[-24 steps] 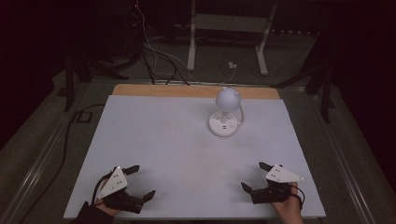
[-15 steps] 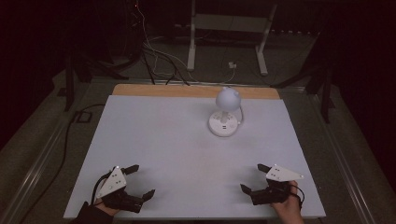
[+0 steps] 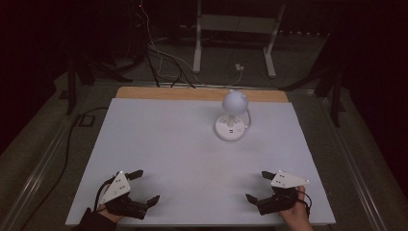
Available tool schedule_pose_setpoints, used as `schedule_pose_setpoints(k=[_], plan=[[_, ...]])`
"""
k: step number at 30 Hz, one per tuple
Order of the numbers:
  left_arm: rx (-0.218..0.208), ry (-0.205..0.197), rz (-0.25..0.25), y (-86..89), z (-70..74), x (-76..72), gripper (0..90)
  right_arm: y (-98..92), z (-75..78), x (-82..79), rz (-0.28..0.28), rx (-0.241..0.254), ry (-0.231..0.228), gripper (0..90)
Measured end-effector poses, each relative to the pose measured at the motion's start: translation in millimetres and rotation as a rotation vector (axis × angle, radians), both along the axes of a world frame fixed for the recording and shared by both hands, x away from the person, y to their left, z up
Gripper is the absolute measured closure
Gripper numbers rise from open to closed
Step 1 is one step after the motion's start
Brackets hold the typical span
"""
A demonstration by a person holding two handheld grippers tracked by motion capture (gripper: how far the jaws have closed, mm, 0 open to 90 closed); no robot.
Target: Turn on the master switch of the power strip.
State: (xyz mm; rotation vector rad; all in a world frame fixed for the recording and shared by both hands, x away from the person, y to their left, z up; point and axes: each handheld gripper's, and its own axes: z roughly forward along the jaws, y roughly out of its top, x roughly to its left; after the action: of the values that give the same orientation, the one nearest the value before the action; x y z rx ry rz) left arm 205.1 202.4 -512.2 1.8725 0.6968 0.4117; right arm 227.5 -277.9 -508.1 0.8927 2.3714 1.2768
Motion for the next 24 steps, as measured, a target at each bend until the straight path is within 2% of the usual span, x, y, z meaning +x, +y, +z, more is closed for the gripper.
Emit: schedule_pose_setpoints(k=[3, 6, 13, 19, 21, 24], plan=[[0.000, 0.000, 0.001, 0.2, 0.0, -0.1, 0.3, 0.3, 1.1, -1.5, -0.001, 0.004, -0.025, 0.0], [-0.005, -0.003, 0.003, 0.3, 0.2, -0.1, 0.3, -0.5, 1.9, -1.3, 0.004, 0.014, -0.030, 0.0], [-0.005, -0.003, 0.006, 0.5, 0.1, 0.3, 0.3, 2.3, 2.8, -2.1, 0.009, -0.024, -0.063, 0.0], [-0.003, -0.001, 0.008, 0.6, -0.1, 0.4, 0.3, 4.2, 3.0, 0.5, 0.032, -0.026, -0.028, 0.0], [-0.005, 0.001, 0.008, 0.5, -0.3, 0.5, 0.3, 6.5, 3.2, 0.4, 0.037, -0.035, -0.030, 2.4], [-0.006, 0.000, 0.009, 0.7, -0.1, 0.7, 0.3, 9.4, 3.3, 1.3, 0.047, -0.030, -0.011, 0.0]])
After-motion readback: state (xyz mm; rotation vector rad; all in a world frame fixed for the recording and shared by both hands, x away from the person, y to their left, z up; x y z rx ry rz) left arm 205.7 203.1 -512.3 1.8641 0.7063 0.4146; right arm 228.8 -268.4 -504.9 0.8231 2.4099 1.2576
